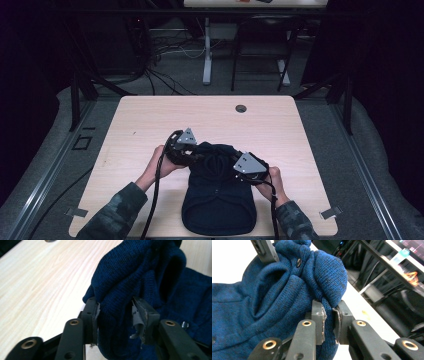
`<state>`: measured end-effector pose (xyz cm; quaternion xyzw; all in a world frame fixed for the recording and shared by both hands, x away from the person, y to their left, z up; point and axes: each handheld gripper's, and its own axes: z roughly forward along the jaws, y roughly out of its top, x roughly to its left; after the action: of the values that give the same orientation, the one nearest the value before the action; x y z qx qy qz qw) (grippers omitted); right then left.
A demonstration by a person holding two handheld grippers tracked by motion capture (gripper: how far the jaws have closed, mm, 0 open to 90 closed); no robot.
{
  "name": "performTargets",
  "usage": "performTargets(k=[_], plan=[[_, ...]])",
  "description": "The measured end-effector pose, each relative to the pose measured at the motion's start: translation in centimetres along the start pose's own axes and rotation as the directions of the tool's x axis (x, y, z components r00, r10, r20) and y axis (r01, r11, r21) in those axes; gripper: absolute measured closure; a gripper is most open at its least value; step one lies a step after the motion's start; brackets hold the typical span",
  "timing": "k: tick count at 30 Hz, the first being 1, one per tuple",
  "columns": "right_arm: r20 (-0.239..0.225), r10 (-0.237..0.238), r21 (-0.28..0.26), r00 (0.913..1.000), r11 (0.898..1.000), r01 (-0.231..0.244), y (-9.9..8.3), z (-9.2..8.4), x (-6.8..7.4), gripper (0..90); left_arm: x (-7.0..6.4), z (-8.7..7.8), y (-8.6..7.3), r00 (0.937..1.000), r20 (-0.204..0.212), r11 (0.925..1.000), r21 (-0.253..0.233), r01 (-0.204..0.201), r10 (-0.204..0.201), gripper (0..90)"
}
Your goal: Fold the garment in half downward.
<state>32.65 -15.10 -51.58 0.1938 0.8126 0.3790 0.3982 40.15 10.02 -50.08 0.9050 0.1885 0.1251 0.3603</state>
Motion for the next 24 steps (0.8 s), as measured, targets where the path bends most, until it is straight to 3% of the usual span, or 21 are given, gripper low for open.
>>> performTargets(k=[2,6,7,10,11,12,13,14,15,16,18,19,20,21,22,24], plan=[[-0.006,0.012,0.001,0.9999,1.000,-0.012,0.0,0.0,-0.2,80.0,-0.1,0.4,0.0,1.0000,-0.008,1.0000,0.008,0.002,-0.002,72.7],[-0.028,0.049,0.034,0.9984,0.998,-0.048,-0.1,0.4,-0.7,79.6,-0.3,0.7,0.3,0.9986,-0.045,0.9996,0.006,-0.029,0.029,77.7],[-0.029,0.055,0.026,0.9980,0.998,-0.055,-0.1,0.3,-0.8,79.4,-0.3,0.6,0.4,0.9974,-0.062,0.9993,-0.004,-0.037,0.036,78.2],[-0.099,0.114,0.056,0.9886,0.993,-0.108,-0.1,0.3,-1.6,77.3,-0.8,0.1,0.8,0.9874,-0.128,0.9950,-0.027,-0.096,0.092,79.1],[-0.099,0.114,0.056,0.9886,0.993,-0.108,-0.1,0.3,-1.6,77.3,-0.8,0.1,0.8,0.9874,-0.128,0.9950,-0.027,-0.096,0.092,79.2],[-0.145,0.177,0.078,0.9734,0.983,-0.167,0.0,0.1,-2.3,74.7,-1.2,-0.3,1.0,0.9812,-0.151,0.9907,-0.046,-0.128,0.120,79.3],[-0.152,0.198,0.081,0.9682,0.979,-0.188,0.0,0.1,-2.6,72.5,-1.4,-0.5,1.1,0.9752,-0.170,0.9870,-0.051,-0.153,0.142,79.4],[-0.180,0.234,0.100,0.9553,0.970,-0.219,0.1,0.0,-3.1,68.0,-1.5,-0.6,1.2,0.9703,-0.181,0.9833,-0.056,-0.173,0.160,79.4],[-0.203,0.258,0.107,0.9445,0.965,-0.241,0.1,-0.1,-3.5,64.0,-1.5,-0.6,1.2,0.9703,-0.181,0.9833,-0.056,-0.173,0.160,79.4],[-0.203,0.258,0.107,0.9445,0.965,-0.241,0.1,-0.1,-3.5,64.0,-1.7,-0.8,1.4,0.9623,-0.197,0.9764,-0.068,-0.205,0.188,79.4],[-0.271,0.316,0.141,0.9091,0.947,-0.287,0.3,-0.1,-4.9,42.1,-1.9,-1.0,1.6,0.9500,-0.216,0.9657,-0.079,-0.247,0.226,79.5],[-0.284,0.327,0.145,0.9012,0.944,-0.297,0.3,-0.1,-5.2,38.2,-1.9,-1.1,1.7,0.9489,-0.210,0.9635,-0.078,-0.256,0.235,79.4],[-0.317,0.345,0.157,0.8835,0.938,-0.310,0.3,0.0,-5.6,34.2,-2.0,-1.1,1.8,0.9448,-0.212,0.9594,-0.078,-0.271,0.250,79.4],[-0.317,0.345,0.157,0.8835,0.938,-0.310,0.3,0.0,-5.6,34.2,-2.0,-1.1,1.8,0.9448,-0.212,0.9594,-0.078,-0.271,0.250,79.4],[-0.311,0.376,0.166,0.8729,0.926,-0.339,0.5,0.3,-6.5,27.6,-2.1,-1.1,1.8,0.9434,-0.212,0.9575,-0.082,-0.277,0.255,79.4],[-0.334,0.407,0.199,0.8501,0.912,-0.359,0.5,0.8,-7.2,23.3,-2.3,-1.1,2.0,0.9346,-0.216,0.9487,-0.080,-0.306,0.283,79.4]])
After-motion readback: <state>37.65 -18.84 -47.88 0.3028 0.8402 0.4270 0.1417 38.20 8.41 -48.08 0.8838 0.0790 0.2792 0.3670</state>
